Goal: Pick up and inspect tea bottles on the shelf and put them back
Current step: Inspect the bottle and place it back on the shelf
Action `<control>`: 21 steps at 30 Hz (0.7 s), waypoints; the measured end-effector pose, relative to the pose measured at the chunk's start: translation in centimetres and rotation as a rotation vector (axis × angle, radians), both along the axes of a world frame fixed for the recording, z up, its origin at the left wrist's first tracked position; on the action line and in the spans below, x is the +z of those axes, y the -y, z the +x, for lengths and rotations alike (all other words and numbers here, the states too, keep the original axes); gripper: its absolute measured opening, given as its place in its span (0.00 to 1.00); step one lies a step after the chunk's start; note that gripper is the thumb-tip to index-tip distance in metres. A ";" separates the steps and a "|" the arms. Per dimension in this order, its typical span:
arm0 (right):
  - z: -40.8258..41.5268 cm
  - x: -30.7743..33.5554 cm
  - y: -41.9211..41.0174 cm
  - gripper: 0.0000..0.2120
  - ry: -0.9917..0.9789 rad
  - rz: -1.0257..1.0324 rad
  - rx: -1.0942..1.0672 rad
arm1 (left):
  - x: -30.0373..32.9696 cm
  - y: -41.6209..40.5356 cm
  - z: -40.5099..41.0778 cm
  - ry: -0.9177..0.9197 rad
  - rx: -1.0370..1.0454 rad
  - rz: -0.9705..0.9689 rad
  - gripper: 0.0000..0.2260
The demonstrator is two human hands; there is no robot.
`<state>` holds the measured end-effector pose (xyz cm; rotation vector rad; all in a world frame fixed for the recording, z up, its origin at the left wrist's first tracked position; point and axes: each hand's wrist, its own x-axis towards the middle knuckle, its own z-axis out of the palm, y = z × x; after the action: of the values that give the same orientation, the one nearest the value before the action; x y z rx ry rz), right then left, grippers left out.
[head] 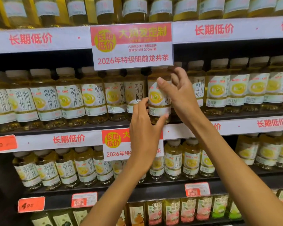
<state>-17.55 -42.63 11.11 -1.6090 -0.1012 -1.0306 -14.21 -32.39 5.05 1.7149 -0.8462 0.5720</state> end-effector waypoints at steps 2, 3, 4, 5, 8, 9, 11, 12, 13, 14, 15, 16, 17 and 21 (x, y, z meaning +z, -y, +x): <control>0.2 -0.1 0.0 0.23 -0.002 -0.017 -0.006 | -0.3 0.2 -0.1 0.030 0.033 0.023 0.28; 0.2 0.0 0.1 0.23 -0.007 -0.038 -0.026 | -0.3 0.2 -0.1 0.039 0.047 0.029 0.28; 0.2 0.0 0.3 0.23 -0.008 -0.064 -0.055 | -0.3 0.3 -0.1 0.045 0.059 0.031 0.28; 0.1 0.0 0.5 0.23 -0.001 -0.090 -0.091 | -0.3 0.3 0.0 0.050 0.068 0.030 0.28; -0.5 -0.2 1.5 0.19 0.052 -0.182 -0.193 | -0.5 0.4 0.1 0.072 0.087 0.029 0.28; -0.6 -0.4 1.7 0.17 0.063 -0.225 -0.225 | -0.5 0.4 0.1 0.082 0.097 0.036 0.28; -0.8 -0.6 2.1 0.16 0.062 -0.316 -0.279 | -0.7 0.5 0.2 0.116 0.137 0.060 0.28; -0.7 -0.7 2.2 0.16 0.052 -0.352 -0.308 | -0.7 0.6 0.3 0.140 0.167 0.076 0.28; -0.6 -0.6 2.2 0.16 0.042 -0.379 -0.343 | -0.6 0.6 0.3 0.166 0.196 0.093 0.27; -0.4 -0.6 2.2 0.15 0.036 -0.403 -0.383 | -0.6 0.7 0.4 0.188 0.219 0.106 0.27; -0.2 -0.5 2.2 0.15 0.032 -0.427 -0.422 | -0.5 0.7 0.4 0.198 0.229 0.116 0.27; 0.0 -0.5 2.2 0.16 0.028 -0.450 -0.458 | -0.5 0.7 0.5 0.198 0.228 0.123 0.26; 0.2 -0.4 2.2 0.16 0.021 -0.469 -0.487 | -0.4 0.7 0.5 0.193 0.223 0.131 0.26; 1.1 -0.3 2.3 0.18 -0.043 -0.539 -0.584 | -0.5 0.9 0.8 0.206 0.229 0.195 0.25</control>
<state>-16.42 -44.96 10.84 -2.2219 0.1439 -1.4998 -13.39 -33.27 4.59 1.9701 -0.8777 0.8558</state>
